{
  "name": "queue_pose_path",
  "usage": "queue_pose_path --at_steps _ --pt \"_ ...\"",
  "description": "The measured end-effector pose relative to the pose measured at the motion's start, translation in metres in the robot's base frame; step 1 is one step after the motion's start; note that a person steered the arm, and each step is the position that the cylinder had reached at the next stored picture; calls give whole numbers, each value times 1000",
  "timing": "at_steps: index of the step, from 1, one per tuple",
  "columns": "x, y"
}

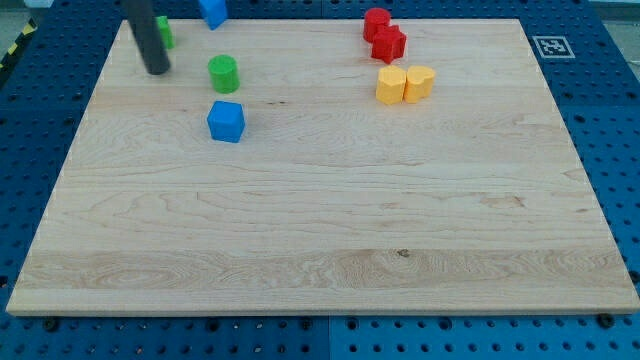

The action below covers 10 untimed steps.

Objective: Push the green star closer to the green circle

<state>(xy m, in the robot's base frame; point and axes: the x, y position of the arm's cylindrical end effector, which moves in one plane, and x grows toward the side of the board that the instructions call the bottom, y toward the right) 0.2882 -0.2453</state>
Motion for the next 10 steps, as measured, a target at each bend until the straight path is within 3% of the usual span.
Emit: queue_pose_path --at_steps 1,2,5,10 --pt "-28 -51" --pt "-36 -60" --pt "-91 -5" --pt "-13 22"
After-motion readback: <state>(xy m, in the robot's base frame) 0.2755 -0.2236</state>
